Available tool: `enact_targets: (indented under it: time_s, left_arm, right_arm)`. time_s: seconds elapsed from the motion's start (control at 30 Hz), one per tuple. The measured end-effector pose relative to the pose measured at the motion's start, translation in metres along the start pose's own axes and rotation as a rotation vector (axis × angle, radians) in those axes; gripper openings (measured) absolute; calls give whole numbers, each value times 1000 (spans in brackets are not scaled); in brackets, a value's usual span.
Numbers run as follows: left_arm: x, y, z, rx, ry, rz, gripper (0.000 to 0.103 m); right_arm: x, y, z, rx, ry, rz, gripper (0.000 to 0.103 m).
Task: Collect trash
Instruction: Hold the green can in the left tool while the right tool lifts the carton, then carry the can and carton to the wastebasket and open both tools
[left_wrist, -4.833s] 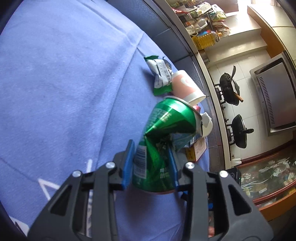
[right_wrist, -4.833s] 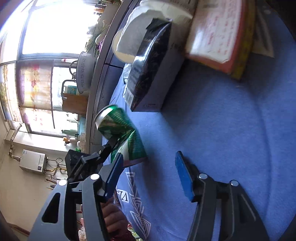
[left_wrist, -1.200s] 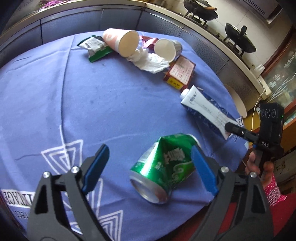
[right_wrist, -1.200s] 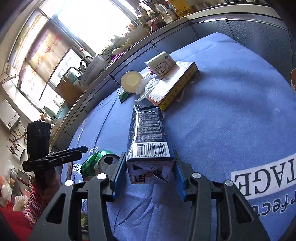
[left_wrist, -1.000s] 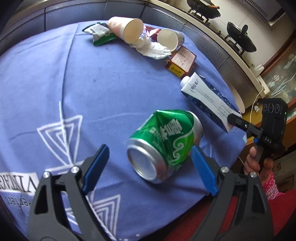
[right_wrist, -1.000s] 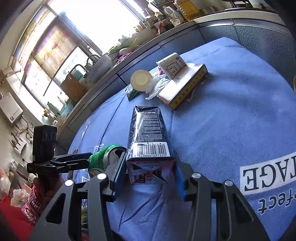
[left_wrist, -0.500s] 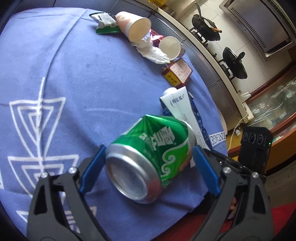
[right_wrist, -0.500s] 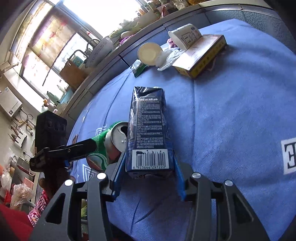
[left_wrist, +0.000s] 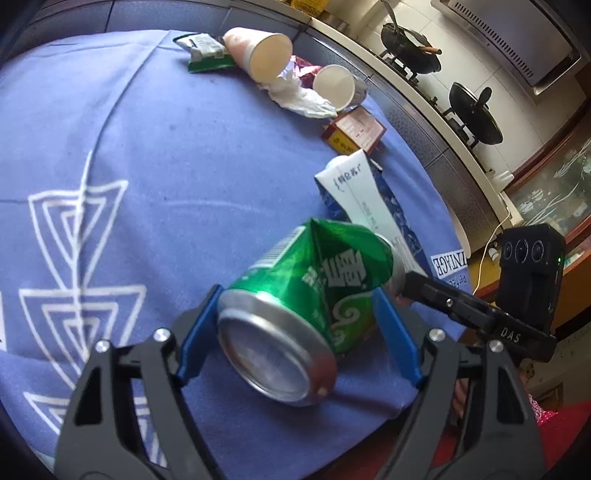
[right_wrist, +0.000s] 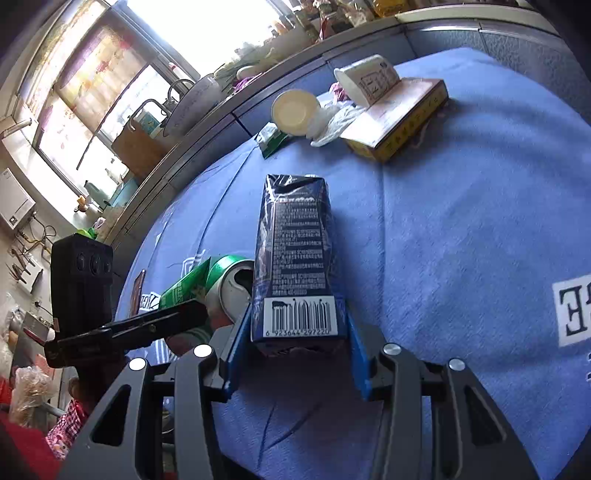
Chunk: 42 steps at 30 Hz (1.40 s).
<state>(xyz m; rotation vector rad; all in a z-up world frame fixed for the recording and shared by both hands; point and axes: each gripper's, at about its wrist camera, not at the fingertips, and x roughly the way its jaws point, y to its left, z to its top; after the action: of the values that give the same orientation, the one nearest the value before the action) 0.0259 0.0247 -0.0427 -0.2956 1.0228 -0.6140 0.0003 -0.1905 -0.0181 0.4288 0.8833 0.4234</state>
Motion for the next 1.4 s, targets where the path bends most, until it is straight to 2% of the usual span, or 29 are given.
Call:
enact_targets:
  time_s: [0.03,0.07,0.13,0.23,0.3,0.5,0.67,0.8,0.9,1.1,1.23,1.4]
  left_arm:
    - [1,-1,-1,16,-3,39,56]
    - [2,0,-1,21,6,39,52]
    - [2,3,1,-9,12,21,52]
    - [-2,-2,7,-8,-11,23,52]
    - [-11,-11,15,-1,-41,-6,52]
    - [-26,-46,50,64,-104,-56,52]
    - [-7,-91,86,143,-94,-111,52]
    - [34,-145,109,248,-50,-146,52]
    - [78,-191,121,312,13,-179,52]
    - [173,-286,138,441,100,-190,52]
    - [237,-338,143,518,142,-142,52]
    - [298,-370,145,578,154,-39,52]
  right_arm:
    - [-1,-2,0,8,-5,-1,46]
    - [-2,-6,1,21,-9,5,46]
    - [-3,-12,0,55,-7,39,46]
    - [-6,-14,2,55,-26,35,46]
    - [-13,-17,5,67,-56,41,46]
    - [-47,-44,18,125,-175,12,46]
    - [-94,-81,20,182,-298,-49,46]
    - [-136,-121,11,241,-395,-142,46]
    - [-170,-161,-1,316,-455,-223,46]
    - [-210,-235,-14,406,-496,-393,46]
    - [-216,-273,-10,439,-492,-461,46]
    - [-209,-308,-4,444,-471,-513,47]
